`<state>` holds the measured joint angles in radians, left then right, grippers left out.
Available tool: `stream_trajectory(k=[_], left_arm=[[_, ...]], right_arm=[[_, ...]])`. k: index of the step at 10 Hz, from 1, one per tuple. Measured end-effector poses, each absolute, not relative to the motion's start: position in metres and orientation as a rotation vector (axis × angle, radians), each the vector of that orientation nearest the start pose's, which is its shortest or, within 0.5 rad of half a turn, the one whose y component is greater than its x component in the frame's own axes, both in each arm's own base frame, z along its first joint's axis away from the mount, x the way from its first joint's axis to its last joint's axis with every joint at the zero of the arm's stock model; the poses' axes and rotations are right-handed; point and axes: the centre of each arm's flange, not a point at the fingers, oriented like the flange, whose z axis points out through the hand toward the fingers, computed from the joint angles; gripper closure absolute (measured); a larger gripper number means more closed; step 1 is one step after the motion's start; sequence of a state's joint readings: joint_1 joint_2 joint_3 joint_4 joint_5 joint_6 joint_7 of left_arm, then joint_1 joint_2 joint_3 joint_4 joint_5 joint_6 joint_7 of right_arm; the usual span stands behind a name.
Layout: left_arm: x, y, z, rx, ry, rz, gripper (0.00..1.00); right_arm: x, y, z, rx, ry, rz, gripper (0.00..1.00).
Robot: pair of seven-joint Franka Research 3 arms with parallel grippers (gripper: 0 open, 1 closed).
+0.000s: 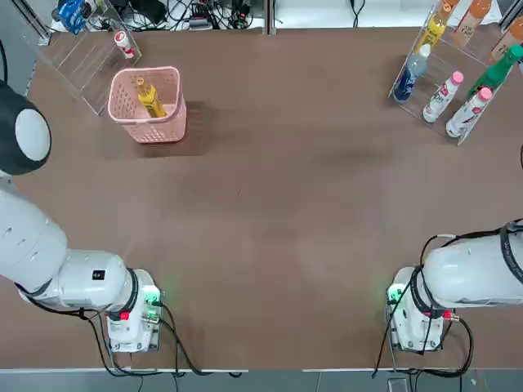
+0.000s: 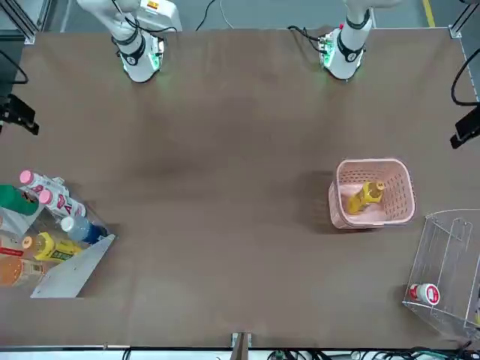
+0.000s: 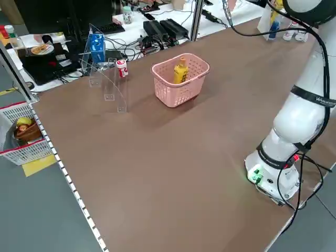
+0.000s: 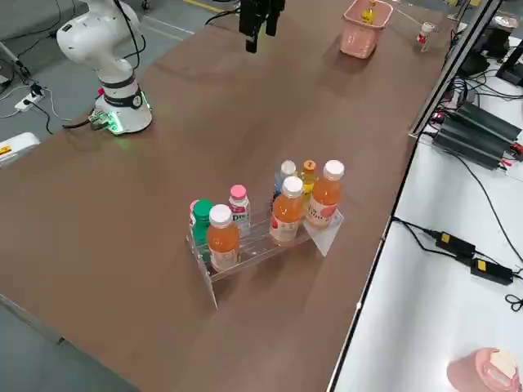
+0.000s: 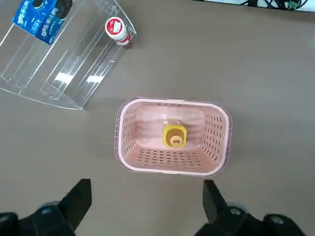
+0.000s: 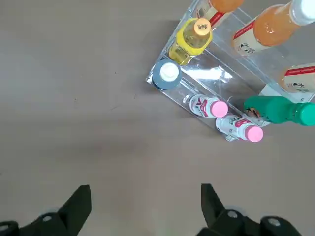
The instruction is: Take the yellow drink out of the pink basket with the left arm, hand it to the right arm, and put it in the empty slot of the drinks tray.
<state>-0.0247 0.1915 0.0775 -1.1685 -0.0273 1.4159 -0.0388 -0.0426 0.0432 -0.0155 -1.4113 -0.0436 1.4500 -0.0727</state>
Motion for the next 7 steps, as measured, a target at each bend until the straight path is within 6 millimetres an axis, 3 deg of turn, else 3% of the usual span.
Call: stream_trajectory(k=[7], left_arm=[[0.608, 0.014, 0.659, -3.148, -0.115, -0.016, 0.00]], right_arm=[[0.553, -0.030, 0.663, -3.126, -0.029, 0.035, 0.01]])
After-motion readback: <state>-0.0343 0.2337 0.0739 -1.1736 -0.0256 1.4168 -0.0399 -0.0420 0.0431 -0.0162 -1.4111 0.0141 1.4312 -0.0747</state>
